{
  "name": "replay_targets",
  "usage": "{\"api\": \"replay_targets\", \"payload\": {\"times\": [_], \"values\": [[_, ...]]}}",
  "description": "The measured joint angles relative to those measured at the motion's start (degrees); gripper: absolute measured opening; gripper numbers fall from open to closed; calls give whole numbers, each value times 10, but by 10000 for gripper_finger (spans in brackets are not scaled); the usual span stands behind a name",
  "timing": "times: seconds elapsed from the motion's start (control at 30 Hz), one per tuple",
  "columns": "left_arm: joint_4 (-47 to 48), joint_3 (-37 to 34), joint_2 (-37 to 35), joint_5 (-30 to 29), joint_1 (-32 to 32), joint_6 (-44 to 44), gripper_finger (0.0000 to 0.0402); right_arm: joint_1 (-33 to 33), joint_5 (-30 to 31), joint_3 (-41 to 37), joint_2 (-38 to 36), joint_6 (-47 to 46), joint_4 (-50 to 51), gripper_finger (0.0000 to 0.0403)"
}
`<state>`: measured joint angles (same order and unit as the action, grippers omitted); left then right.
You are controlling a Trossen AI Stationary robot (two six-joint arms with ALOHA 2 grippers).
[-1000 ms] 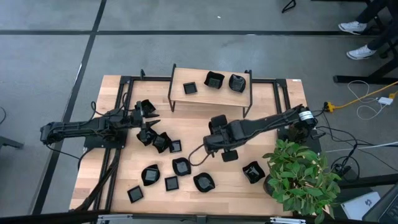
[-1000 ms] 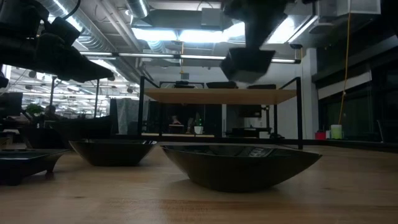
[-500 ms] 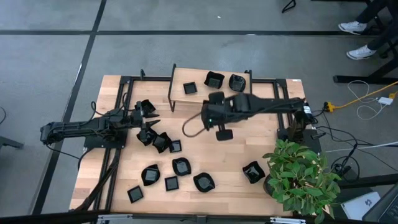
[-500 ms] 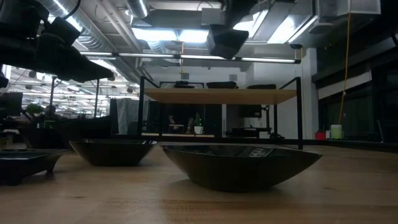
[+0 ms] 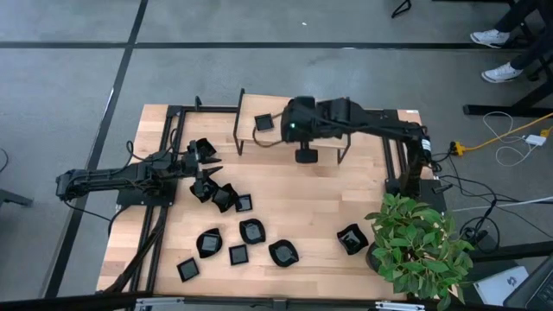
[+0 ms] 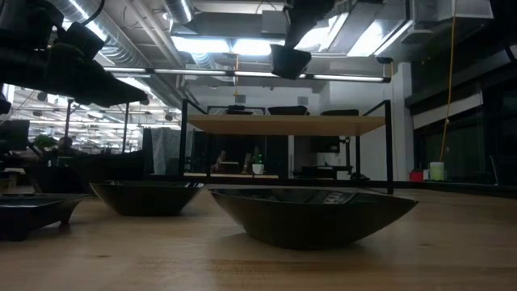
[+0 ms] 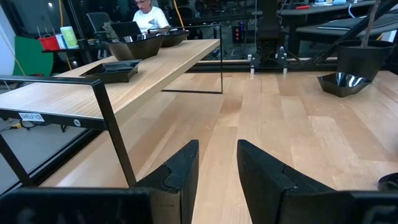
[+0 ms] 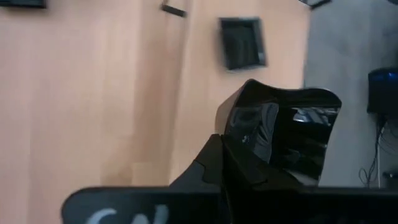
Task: Pick & Place Mini shaped plates
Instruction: Stack the distorted square plate on top of the distorted square plate on the shelf
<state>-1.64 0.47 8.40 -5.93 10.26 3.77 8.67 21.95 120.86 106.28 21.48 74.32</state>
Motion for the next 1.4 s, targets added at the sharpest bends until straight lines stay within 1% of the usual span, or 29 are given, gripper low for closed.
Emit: {"api": "replay_targets", "payload": {"times": [0.3,0.43,0.5,0.57,0.9,1.2,1.4], "values": [[0,0,0,0,0,0,104,67,-2,0,3,6,-29,2],[0,0,0,0,0,0,104,93,-43,-11,10,6,-44,3],[0,0,0,0,0,0,104,102,-53,-21,12,6,-46,4],[0,0,0,0,0,0,104,106,-55,-38,11,7,-70,4],[0,0,0,0,0,0,104,131,-56,-82,16,10,-112,5],[0,0,0,0,0,0,104,138,-55,-85,16,2,-117,8],[0,0,0,0,0,0,104,138,-57,-85,17,11,-117,28]]}}
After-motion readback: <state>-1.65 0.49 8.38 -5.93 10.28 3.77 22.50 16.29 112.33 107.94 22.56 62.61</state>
